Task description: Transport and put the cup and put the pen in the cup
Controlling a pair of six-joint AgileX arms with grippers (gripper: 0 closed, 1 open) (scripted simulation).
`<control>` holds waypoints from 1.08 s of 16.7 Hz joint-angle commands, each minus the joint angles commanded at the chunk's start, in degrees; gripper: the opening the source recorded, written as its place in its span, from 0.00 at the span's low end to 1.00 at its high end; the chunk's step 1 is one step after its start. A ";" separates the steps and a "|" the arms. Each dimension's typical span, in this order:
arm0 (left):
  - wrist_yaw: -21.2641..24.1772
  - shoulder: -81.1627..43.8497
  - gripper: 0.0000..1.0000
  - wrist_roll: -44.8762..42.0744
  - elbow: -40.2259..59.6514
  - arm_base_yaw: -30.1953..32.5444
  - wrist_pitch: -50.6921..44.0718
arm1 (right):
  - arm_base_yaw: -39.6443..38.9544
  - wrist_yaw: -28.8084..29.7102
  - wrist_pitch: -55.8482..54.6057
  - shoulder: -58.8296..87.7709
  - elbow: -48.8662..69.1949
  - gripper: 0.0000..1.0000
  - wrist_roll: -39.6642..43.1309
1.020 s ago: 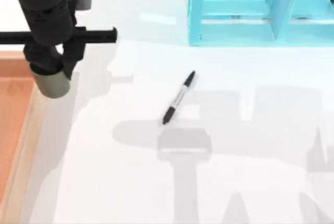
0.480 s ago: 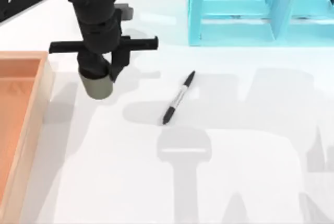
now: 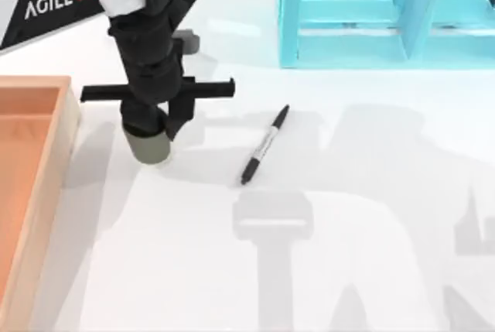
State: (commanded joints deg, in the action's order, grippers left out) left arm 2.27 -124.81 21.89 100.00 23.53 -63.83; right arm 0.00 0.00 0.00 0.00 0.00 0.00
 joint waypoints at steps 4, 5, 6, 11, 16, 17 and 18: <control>0.01 -0.25 0.00 -0.08 -0.66 -0.04 0.67 | 0.00 0.00 0.00 0.00 0.00 1.00 0.00; 0.01 -0.25 0.08 -0.08 -0.66 -0.04 0.67 | 0.00 0.00 0.00 0.00 0.00 1.00 0.00; 0.01 -0.25 0.15 -0.08 -0.66 -0.04 0.67 | 0.00 0.00 0.00 0.00 0.00 1.00 0.00; 0.01 -0.25 0.53 -0.08 -0.66 -0.04 0.67 | 0.00 0.00 0.00 0.00 0.00 1.00 0.00; 0.01 -0.25 0.90 -0.08 -0.66 -0.04 0.67 | 0.00 0.00 0.00 0.00 0.00 1.00 0.00; 0.01 -0.25 0.98 -0.08 -0.66 -0.04 0.67 | 0.00 0.00 0.00 0.00 0.00 1.00 0.00; 0.01 -0.25 1.00 -0.08 -0.66 -0.04 0.67 | 0.00 0.00 0.00 0.00 0.00 1.00 0.00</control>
State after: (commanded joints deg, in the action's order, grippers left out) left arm 2.27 -125.07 21.81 99.33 23.49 -63.16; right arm 0.00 0.00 0.00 0.00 0.00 0.00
